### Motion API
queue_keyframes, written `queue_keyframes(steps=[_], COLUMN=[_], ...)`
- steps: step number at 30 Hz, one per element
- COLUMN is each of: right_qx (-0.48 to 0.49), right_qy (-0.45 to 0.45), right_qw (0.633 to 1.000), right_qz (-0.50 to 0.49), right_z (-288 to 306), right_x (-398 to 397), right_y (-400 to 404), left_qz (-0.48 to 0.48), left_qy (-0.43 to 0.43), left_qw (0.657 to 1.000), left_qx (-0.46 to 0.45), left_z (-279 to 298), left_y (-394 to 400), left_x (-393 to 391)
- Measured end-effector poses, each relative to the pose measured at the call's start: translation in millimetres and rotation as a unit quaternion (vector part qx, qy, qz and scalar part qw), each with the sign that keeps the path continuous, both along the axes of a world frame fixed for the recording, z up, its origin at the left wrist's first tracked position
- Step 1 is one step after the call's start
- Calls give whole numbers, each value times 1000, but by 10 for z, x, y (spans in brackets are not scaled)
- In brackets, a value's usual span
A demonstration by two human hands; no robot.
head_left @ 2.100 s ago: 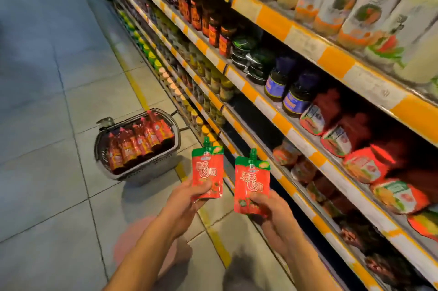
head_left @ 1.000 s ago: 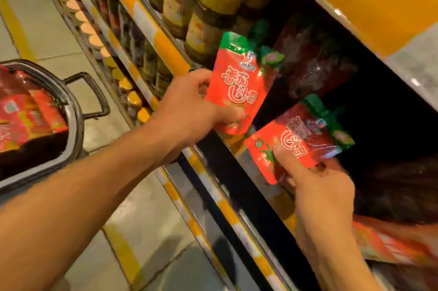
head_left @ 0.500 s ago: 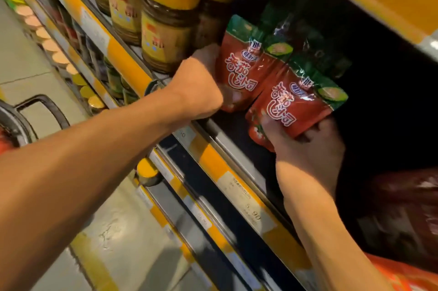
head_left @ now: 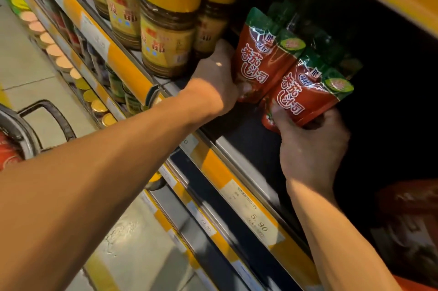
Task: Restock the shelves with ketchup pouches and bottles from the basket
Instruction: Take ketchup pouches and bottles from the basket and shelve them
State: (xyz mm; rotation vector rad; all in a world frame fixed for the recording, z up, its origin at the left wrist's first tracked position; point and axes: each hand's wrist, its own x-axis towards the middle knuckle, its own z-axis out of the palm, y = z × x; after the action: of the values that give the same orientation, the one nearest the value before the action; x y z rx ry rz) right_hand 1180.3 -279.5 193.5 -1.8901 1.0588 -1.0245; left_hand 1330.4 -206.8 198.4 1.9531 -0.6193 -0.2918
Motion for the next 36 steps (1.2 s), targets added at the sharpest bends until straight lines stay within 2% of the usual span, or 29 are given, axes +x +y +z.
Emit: queue_keyframes(steps=[3, 7, 17, 21, 26, 28, 31, 34, 36], right_qx=[8, 16, -2, -7, -10, -5, -9, 22, 49], right_qy=[-19, -42, -43, -40, -41, -17, 51, 112, 152], right_qw=[1000, 999, 999, 999, 999, 999, 998, 993, 985], right_qz=[0, -4, -16, -9, -16, -28, -30, 10, 60], right_z=[-2, -42, -84, -71, -8, 26, 16, 93, 235], right_x=[63, 100, 197, 185, 57, -20, -198, -436, -618], right_y=[-36, -104, -325, -322, -186, -49, 254, 607, 830], left_qz=[2, 21, 30, 29, 51, 53, 51, 73, 79], left_qy=[-50, -65, -32, -46, -114, -138, -109, -108, -69], left_qw=[998, 997, 999, 998, 989, 985, 993, 991, 993], left_qx=[26, 38, -5, 9, 73, 91, 13, 36, 53], left_z=[24, 14, -23, -4, 44, 88, 168, 270, 387], left_y=[15, -23, -214, -214, -87, 77, 491, 994, 1322], left_x=[-17, -4, 57, 40, -58, -152, -380, -667, -865])
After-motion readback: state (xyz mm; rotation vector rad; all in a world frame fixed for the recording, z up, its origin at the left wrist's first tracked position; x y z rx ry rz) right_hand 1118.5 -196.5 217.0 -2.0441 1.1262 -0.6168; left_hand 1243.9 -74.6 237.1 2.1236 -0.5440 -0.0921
